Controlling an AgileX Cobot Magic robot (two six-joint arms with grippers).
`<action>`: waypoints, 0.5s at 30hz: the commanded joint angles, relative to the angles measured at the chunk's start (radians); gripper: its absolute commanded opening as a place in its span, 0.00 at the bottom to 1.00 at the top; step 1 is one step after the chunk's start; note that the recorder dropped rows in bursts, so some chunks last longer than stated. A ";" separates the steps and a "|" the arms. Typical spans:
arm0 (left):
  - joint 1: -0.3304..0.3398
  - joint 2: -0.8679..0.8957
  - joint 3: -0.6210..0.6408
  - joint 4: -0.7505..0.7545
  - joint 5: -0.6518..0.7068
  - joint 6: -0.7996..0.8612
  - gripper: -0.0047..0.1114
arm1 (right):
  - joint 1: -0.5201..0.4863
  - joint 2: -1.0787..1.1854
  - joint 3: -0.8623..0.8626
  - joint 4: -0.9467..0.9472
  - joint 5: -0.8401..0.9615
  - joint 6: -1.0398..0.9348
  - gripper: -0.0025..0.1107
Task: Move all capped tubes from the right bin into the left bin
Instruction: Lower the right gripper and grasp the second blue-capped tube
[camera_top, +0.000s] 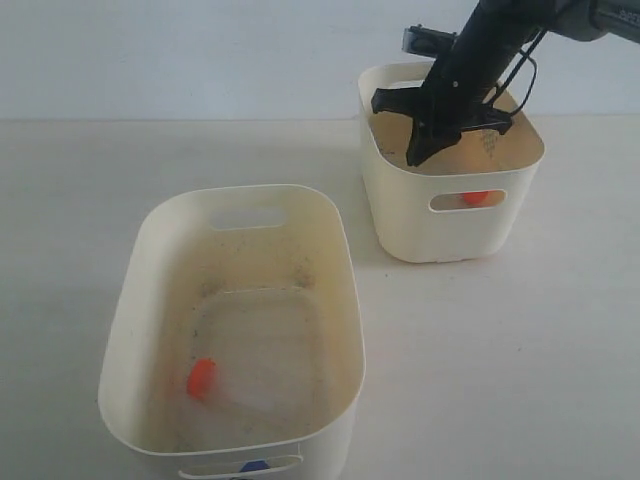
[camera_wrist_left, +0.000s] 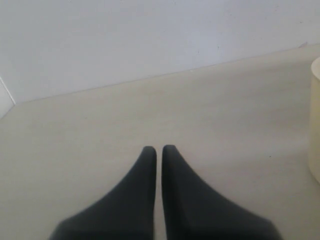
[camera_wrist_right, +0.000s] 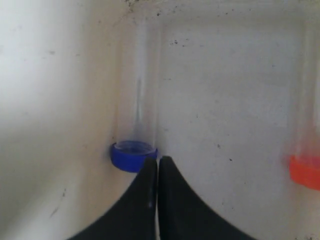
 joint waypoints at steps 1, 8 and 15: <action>-0.001 0.000 -0.004 -0.004 -0.008 -0.013 0.08 | 0.002 0.003 -0.003 0.013 -0.029 -0.023 0.02; -0.001 0.000 -0.004 -0.004 -0.008 -0.013 0.08 | 0.000 0.056 -0.003 0.009 -0.026 -0.041 0.02; -0.001 0.000 -0.004 -0.004 -0.008 -0.013 0.08 | 0.000 0.056 -0.003 0.009 -0.040 -0.041 0.02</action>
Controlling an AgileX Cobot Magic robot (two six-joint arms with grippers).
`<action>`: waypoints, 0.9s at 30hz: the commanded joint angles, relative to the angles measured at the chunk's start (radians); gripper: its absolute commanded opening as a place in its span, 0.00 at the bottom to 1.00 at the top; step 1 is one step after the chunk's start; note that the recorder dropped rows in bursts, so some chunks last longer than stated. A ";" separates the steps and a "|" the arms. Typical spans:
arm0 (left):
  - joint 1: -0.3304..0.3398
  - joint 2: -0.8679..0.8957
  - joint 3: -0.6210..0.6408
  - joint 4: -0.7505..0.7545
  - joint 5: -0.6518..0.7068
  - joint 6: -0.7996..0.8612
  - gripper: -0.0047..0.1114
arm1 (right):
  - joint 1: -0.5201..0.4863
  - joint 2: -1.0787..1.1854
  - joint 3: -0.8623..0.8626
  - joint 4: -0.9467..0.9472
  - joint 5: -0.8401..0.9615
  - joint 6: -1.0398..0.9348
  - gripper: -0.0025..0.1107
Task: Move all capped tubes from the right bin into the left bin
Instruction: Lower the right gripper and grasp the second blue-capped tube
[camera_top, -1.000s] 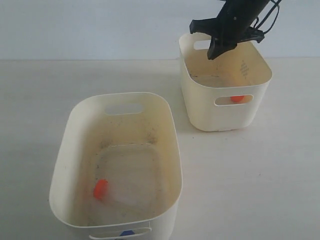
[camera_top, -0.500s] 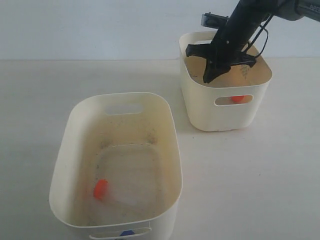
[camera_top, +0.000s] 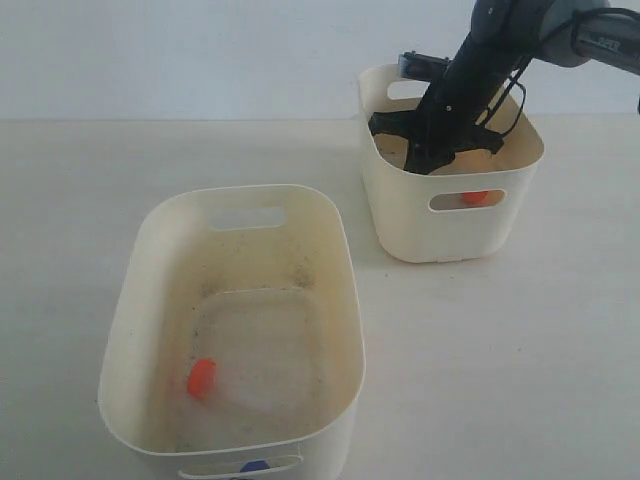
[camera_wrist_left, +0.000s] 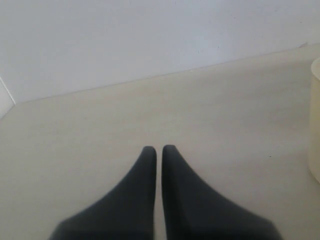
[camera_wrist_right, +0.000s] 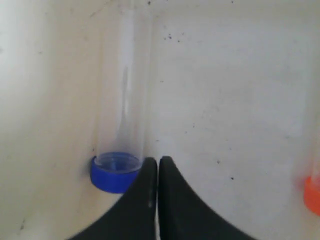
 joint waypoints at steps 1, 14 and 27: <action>-0.001 0.000 -0.004 -0.004 -0.008 -0.013 0.08 | 0.000 -0.004 -0.003 -0.004 -0.007 -0.007 0.02; -0.001 0.000 -0.004 -0.004 -0.008 -0.013 0.08 | 0.000 -0.004 -0.003 0.017 0.010 0.026 0.88; -0.001 0.000 -0.004 -0.004 -0.008 -0.013 0.08 | 0.011 0.028 -0.001 0.051 -0.028 0.026 0.89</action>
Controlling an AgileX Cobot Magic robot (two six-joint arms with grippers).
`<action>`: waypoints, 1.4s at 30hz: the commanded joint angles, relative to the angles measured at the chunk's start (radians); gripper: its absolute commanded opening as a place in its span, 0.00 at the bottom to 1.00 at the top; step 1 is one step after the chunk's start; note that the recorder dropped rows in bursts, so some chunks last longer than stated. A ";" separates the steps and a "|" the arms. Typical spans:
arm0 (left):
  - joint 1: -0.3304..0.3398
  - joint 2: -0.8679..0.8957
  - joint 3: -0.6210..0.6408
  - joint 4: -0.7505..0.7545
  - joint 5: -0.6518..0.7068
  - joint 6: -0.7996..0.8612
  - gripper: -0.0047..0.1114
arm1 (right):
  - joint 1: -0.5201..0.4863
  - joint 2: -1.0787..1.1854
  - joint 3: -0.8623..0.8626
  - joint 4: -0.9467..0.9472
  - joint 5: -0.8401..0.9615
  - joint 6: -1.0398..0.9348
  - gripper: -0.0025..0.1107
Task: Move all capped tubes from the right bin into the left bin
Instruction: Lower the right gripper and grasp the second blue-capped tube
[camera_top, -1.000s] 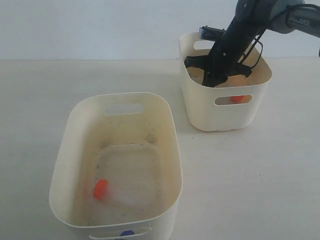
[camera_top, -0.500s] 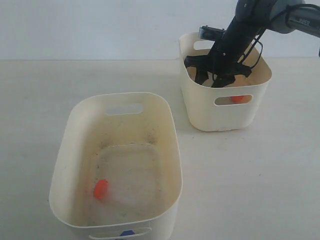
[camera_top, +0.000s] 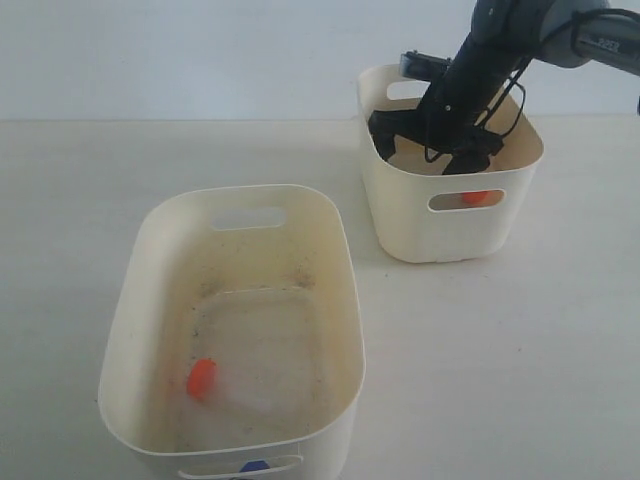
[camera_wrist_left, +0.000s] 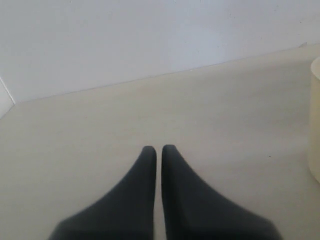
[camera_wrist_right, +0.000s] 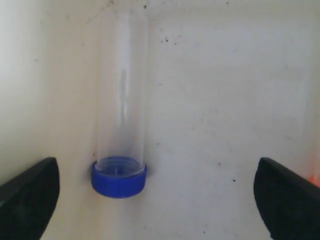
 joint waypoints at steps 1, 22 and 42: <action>-0.001 0.000 -0.004 -0.004 -0.008 -0.013 0.08 | 0.014 0.035 -0.001 0.045 -0.022 0.000 0.89; -0.001 0.000 -0.004 -0.004 -0.008 -0.013 0.08 | 0.029 0.087 -0.001 0.019 -0.042 0.029 0.89; -0.001 0.000 -0.004 -0.004 -0.008 -0.013 0.08 | 0.029 0.082 -0.003 -0.022 -0.033 0.055 0.02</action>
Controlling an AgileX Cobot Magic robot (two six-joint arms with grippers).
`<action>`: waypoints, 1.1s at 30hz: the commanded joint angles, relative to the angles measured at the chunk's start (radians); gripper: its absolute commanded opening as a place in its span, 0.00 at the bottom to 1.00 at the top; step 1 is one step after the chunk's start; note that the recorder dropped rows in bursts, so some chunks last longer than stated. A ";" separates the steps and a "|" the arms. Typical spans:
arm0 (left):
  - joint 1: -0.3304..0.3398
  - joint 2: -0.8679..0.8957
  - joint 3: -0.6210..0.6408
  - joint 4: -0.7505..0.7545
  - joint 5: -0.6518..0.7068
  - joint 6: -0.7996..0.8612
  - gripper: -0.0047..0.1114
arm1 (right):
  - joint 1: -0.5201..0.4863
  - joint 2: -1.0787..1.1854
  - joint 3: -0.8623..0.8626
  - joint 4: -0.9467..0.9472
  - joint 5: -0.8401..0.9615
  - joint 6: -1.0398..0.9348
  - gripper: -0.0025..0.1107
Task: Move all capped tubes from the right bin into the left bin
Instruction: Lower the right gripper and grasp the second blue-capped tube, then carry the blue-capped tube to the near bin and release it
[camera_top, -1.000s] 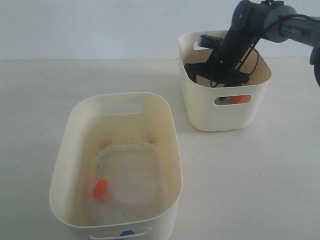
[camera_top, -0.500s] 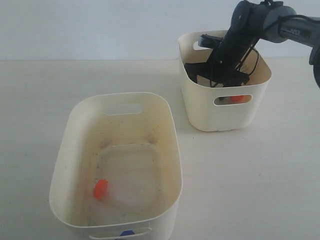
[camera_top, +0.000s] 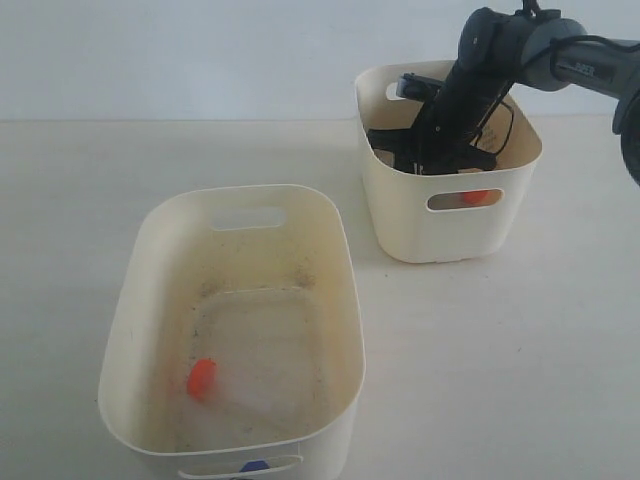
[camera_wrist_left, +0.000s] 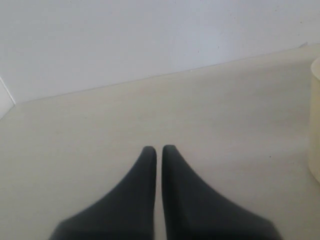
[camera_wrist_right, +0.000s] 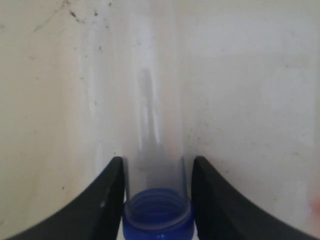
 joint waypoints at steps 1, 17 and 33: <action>-0.001 0.000 -0.004 -0.004 -0.008 -0.013 0.08 | 0.013 0.011 0.007 0.013 0.018 -0.020 0.02; -0.001 0.000 -0.004 -0.004 -0.008 -0.013 0.08 | 0.013 -0.293 0.007 -0.084 0.170 -0.042 0.02; -0.001 0.000 -0.004 -0.004 -0.008 -0.013 0.08 | 0.428 -0.762 0.474 0.093 0.180 -0.379 0.02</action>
